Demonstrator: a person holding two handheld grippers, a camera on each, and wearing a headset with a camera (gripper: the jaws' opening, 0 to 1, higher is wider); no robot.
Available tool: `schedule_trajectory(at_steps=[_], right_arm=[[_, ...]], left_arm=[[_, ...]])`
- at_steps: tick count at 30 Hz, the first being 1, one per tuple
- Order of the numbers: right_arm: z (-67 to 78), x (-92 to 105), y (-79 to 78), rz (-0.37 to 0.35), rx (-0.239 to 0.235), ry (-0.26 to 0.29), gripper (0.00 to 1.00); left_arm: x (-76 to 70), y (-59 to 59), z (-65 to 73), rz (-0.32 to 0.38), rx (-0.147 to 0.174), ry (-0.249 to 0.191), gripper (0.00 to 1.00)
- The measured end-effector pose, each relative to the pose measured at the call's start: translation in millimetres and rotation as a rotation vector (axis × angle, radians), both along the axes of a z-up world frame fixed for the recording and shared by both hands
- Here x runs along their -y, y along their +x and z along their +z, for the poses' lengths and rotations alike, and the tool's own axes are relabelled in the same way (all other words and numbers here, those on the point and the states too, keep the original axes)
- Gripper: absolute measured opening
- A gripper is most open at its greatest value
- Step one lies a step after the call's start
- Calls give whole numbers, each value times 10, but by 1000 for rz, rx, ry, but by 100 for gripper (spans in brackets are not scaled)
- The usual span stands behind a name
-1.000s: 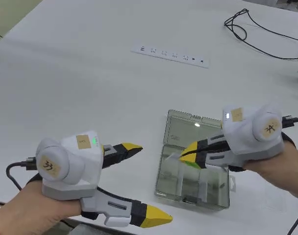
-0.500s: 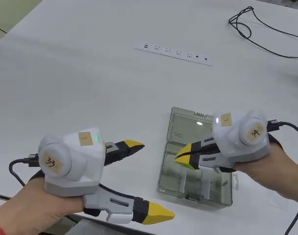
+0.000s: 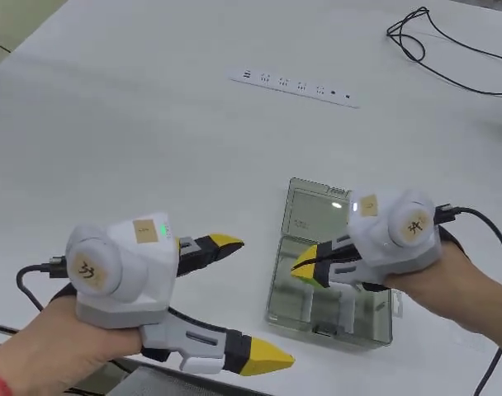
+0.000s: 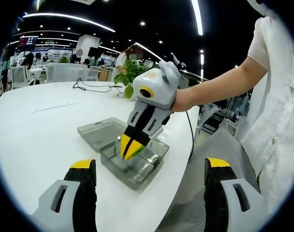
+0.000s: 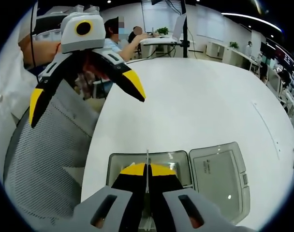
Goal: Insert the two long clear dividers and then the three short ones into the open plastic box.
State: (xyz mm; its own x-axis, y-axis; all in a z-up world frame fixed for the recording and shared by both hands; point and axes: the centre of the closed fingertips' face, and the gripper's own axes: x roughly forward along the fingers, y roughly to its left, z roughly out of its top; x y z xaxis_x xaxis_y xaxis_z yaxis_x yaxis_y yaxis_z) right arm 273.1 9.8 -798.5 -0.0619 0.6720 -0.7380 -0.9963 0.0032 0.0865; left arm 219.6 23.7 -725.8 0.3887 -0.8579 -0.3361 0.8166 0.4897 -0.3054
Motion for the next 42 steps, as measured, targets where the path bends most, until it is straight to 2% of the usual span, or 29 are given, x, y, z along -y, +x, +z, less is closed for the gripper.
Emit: schedule_trajectory(at_steps=[10,13,15,24,32,34,42], right_arm=[[-56,-14,-19,28,2,-54,2],[-109,-18,-45,58,32,-90,2],[-123,-20,-42,60,36,-103,2],[-127,1,-32,61,36,-127,2],[-106,3,-30,36,15,-107,3],[-68,-5,-30,16,0,-88,5],[136,19,12,-35,8,-35,10]], left_arm=[[-4,2,2,-2,0,-1,94],[-3,2,-1,-2,-1,0,94],[0,1,4,-2,0,0,94],[23,-7,16,-7,4,-1,94],[1,-15,13,-8,8,12,94],[-8,-20,12,-8,10,17,94],[-18,-36,18,-10,15,32,95]])
